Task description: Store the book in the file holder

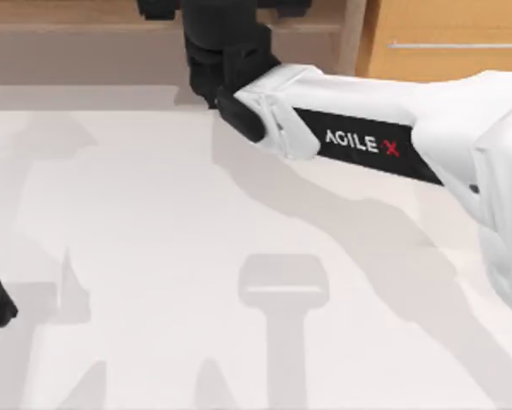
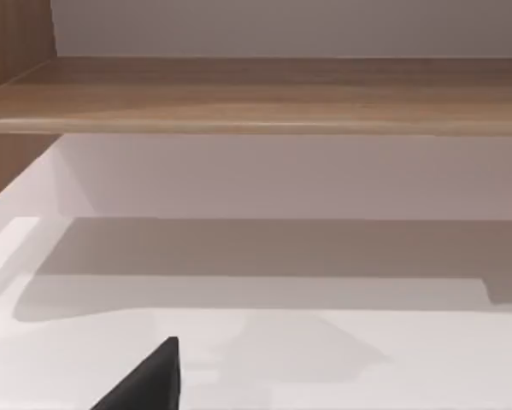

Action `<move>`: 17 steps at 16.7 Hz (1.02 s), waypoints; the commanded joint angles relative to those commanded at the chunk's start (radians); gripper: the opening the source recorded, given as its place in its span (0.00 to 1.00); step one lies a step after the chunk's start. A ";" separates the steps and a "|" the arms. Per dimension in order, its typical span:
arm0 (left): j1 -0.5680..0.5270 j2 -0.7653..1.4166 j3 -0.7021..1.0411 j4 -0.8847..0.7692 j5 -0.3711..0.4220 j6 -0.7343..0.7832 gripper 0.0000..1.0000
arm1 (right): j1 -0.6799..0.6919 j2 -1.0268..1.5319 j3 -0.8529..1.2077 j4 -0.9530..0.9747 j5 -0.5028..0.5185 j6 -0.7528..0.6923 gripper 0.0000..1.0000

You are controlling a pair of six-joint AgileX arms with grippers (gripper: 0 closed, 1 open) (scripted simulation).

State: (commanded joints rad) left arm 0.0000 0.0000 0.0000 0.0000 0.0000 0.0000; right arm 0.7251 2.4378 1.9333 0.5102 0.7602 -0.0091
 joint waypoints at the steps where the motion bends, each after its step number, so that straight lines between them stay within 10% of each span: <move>1: 0.000 0.000 0.000 0.000 0.000 0.000 1.00 | -0.004 0.011 0.020 -0.009 -0.004 0.000 1.00; 6: 0.000 0.000 0.000 0.000 0.000 0.000 1.00 | -0.009 0.024 0.043 -0.019 -0.008 0.000 1.00; 17: 0.000 0.000 0.000 0.000 0.000 0.000 1.00 | -0.009 0.024 0.043 -0.019 -0.008 0.000 0.17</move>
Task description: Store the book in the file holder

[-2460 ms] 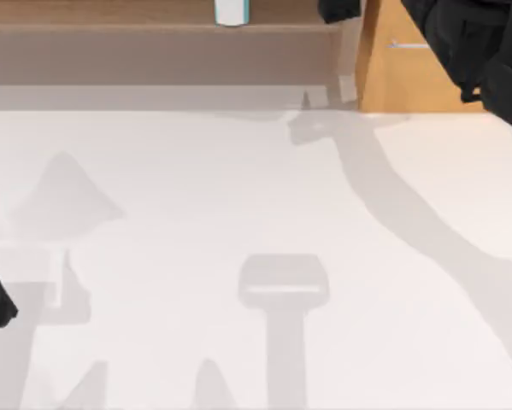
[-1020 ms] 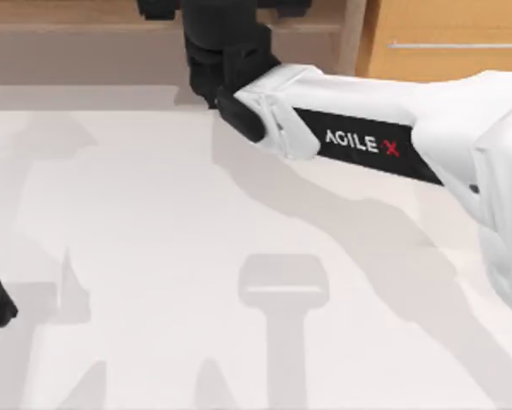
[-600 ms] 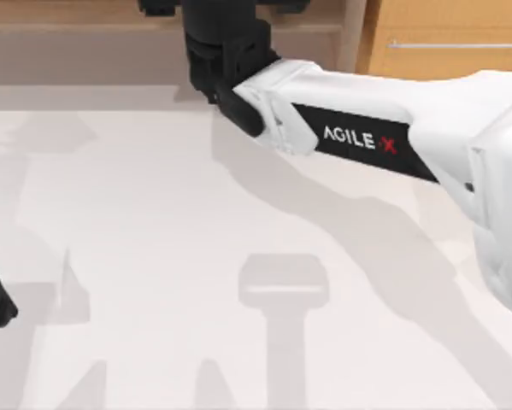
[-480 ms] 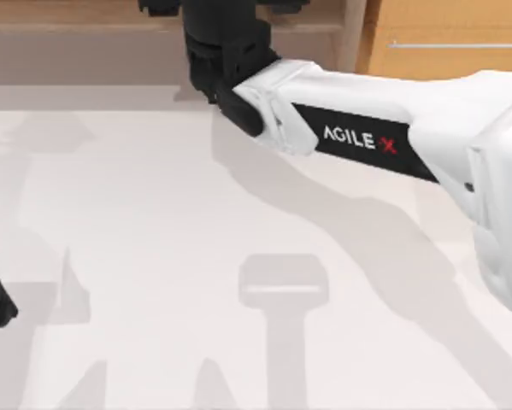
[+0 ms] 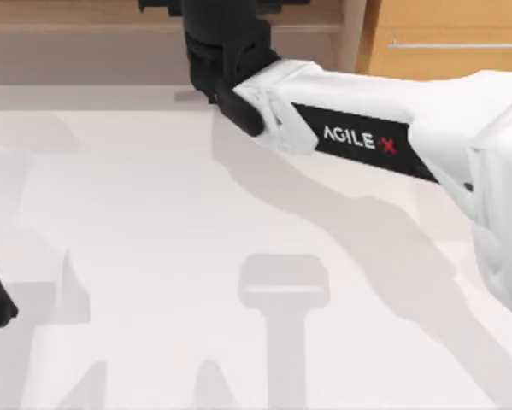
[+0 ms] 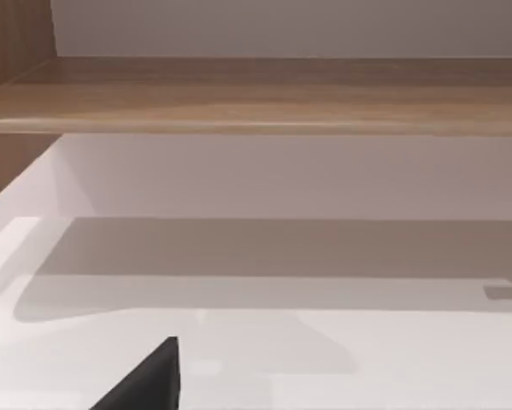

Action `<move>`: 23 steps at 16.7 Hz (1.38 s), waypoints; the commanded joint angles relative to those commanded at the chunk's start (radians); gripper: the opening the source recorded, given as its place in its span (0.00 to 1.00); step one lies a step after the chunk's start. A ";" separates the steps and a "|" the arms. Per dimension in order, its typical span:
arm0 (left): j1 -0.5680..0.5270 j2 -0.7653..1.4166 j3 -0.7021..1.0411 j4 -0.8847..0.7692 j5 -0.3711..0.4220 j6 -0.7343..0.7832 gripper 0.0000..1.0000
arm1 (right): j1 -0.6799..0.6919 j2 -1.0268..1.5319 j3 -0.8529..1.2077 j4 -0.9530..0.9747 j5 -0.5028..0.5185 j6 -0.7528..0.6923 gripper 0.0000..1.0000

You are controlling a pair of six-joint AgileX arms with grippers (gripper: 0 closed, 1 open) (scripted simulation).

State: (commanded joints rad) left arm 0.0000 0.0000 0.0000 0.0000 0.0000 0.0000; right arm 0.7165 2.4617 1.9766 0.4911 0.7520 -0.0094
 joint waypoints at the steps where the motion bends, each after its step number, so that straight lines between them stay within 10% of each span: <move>1: 0.000 0.000 0.000 0.000 0.000 0.000 1.00 | 0.000 0.000 0.000 0.000 0.000 0.000 0.10; 23: 0.000 0.000 0.000 0.000 0.000 0.000 1.00 | 0.007 -0.031 0.014 -0.050 -0.005 0.005 0.00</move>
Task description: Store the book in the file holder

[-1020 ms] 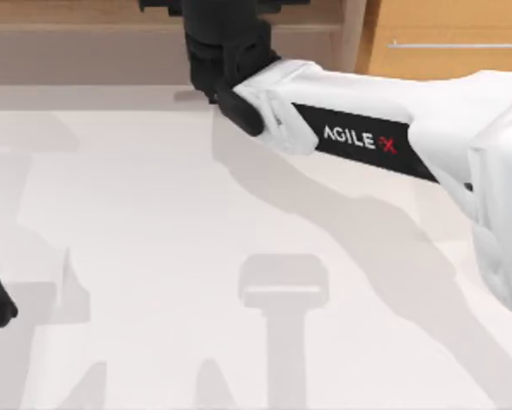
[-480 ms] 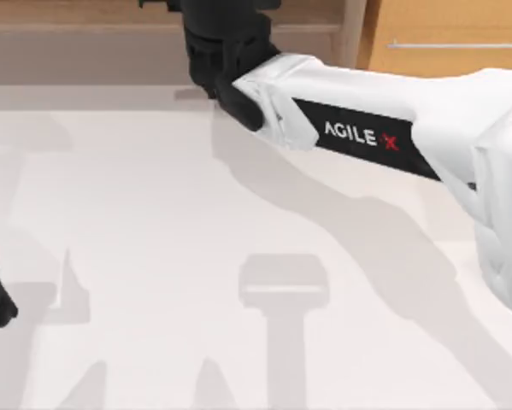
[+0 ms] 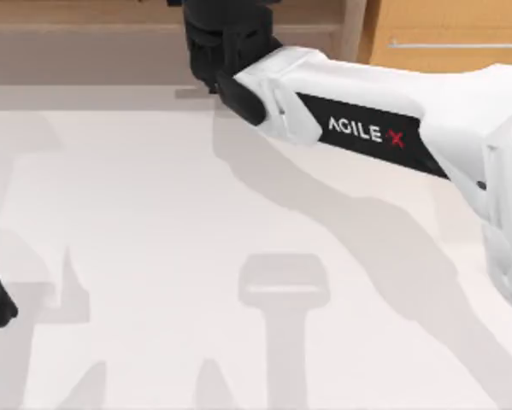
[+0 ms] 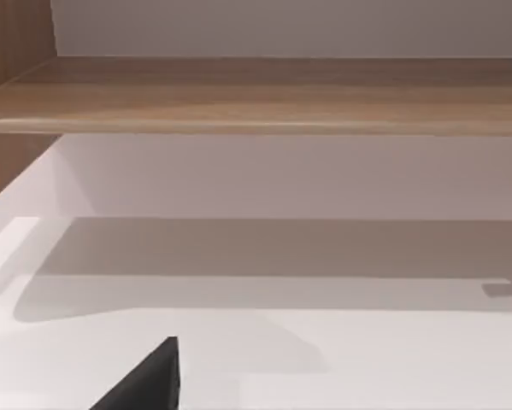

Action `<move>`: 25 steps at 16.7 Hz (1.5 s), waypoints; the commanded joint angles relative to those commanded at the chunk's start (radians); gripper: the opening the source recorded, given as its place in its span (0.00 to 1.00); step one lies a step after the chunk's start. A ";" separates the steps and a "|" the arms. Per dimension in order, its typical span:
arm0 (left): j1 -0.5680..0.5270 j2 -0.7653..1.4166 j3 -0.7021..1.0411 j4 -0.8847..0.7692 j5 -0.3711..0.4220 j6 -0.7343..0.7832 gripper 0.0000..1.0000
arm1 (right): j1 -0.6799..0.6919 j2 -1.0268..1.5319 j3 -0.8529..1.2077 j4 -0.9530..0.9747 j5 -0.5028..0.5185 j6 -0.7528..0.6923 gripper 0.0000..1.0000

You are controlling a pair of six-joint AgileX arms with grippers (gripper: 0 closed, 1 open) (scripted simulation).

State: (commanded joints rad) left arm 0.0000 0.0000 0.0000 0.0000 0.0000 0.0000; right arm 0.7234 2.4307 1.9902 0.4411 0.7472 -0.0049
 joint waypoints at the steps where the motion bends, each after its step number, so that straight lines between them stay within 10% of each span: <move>1: 0.000 0.000 0.000 0.000 0.000 0.000 1.00 | 0.005 -0.022 -0.021 -0.006 -0.006 0.002 0.00; 15: 0.000 0.000 0.000 0.000 0.000 0.000 1.00 | 0.046 -0.727 -0.804 -0.245 -0.312 0.244 0.00; 25: 0.000 0.000 0.000 0.000 0.000 0.000 1.00 | -0.362 -1.026 -1.278 -0.295 -0.647 0.720 0.00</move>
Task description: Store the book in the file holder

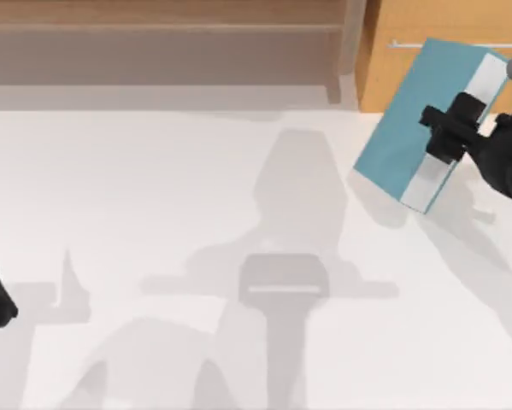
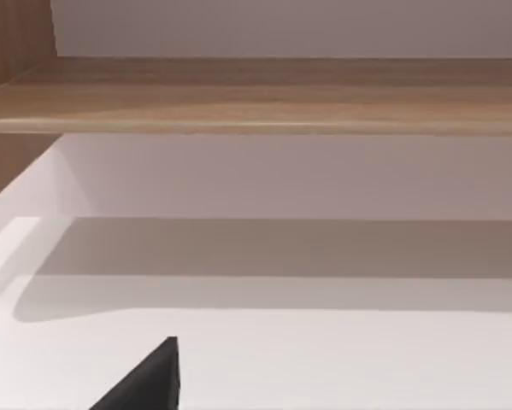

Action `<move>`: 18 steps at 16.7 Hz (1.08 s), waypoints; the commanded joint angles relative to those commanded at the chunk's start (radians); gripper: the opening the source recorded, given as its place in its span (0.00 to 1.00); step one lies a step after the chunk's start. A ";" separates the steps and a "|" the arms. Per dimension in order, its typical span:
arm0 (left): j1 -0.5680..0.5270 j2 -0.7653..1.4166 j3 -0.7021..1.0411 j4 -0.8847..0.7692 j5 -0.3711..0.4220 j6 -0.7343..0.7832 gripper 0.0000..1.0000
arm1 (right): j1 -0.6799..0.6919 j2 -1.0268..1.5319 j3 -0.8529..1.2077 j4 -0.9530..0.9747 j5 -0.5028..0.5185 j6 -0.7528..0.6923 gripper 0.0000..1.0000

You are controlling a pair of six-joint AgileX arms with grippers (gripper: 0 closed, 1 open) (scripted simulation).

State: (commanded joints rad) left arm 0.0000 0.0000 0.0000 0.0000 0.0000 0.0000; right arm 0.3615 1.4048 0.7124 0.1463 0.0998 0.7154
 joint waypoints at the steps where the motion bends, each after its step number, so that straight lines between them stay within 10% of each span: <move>1: 0.000 0.000 0.000 0.000 0.000 0.000 1.00 | -0.067 -0.002 -0.018 0.016 -0.037 0.056 0.00; 11: 0.000 0.000 0.000 0.000 0.000 0.000 1.00 | -0.717 0.185 0.032 0.325 -0.405 0.550 0.00; 18: 0.000 0.000 0.000 0.000 0.000 0.000 1.00 | -0.880 0.443 0.173 0.522 -0.552 0.720 0.00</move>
State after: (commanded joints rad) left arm 0.0000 0.0000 0.0000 0.0000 0.0000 0.0000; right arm -0.5187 1.8476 0.8857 0.6687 -0.4525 1.4353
